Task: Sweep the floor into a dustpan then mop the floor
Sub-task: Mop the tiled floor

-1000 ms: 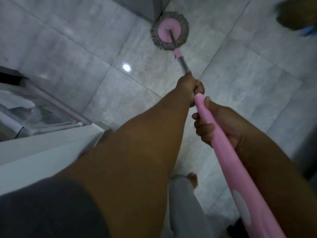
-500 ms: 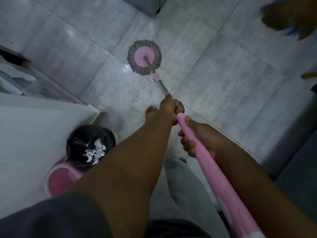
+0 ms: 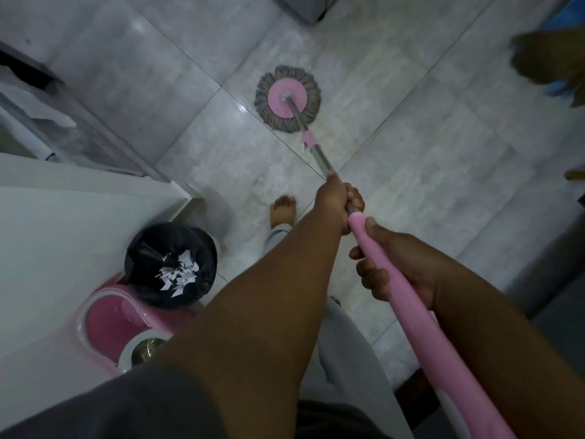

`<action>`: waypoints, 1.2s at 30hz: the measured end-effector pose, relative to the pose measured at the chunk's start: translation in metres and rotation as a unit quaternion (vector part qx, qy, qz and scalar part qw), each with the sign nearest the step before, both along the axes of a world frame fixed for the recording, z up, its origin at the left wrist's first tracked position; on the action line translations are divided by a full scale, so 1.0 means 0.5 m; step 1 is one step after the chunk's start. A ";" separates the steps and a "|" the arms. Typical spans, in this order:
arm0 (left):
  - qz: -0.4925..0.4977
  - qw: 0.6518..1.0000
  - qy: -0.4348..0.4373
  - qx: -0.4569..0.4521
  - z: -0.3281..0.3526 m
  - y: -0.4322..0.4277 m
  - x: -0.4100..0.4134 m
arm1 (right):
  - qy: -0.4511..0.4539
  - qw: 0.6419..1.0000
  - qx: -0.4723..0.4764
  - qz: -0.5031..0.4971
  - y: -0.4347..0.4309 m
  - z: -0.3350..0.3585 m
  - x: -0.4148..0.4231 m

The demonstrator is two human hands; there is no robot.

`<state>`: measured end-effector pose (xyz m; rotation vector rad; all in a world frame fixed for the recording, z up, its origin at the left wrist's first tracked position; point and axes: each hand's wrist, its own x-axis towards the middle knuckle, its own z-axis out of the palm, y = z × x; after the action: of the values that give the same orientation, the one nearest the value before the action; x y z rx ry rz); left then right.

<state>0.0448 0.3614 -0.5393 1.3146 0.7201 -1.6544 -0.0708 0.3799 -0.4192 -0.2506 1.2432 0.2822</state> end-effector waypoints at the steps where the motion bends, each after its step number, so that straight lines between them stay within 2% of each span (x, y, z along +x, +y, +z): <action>1: 0.011 1.000 0.002 -0.006 -0.010 -0.023 0.036 | -0.001 1.000 -0.001 0.010 -0.026 -0.007 0.035; 8: 0.103 0.993 -0.046 -0.022 -0.074 -0.200 0.336 | -0.053 0.997 -0.021 0.045 -0.219 -0.088 0.324; 12: 0.123 0.989 -0.086 -0.006 -0.104 -0.289 0.504 | -0.074 0.993 -0.053 0.069 -0.317 -0.148 0.488; 17: 0.156 0.982 -0.102 -0.010 -0.133 -0.340 0.580 | -0.096 0.991 -0.060 0.072 -0.379 -0.195 0.561; 22: 0.117 0.989 -0.092 -0.015 -0.124 -0.313 0.519 | -0.101 0.991 -0.056 0.061 -0.346 -0.186 0.494; 26: 0.085 0.994 -0.068 -0.003 -0.100 -0.251 0.411 | -0.077 0.994 -0.050 0.062 -0.278 -0.140 0.386; 31: 0.054 0.998 -0.040 -0.008 -0.048 -0.139 0.192 | -0.049 0.997 -0.046 0.035 -0.145 -0.044 0.177; 33: 0.022 0.999 -0.025 0.002 -0.016 -0.083 0.089 | -0.022 0.999 -0.033 0.033 -0.085 -0.001 0.083; 36: -0.038 0.999 0.005 0.020 0.042 -0.001 -0.056 | 0.003 1.000 -0.003 -0.022 0.003 0.058 -0.052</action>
<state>0.0170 0.3609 -0.5184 1.3788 0.7198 -1.7157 -0.0970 0.3816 -0.3903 -0.2285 1.2532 0.2417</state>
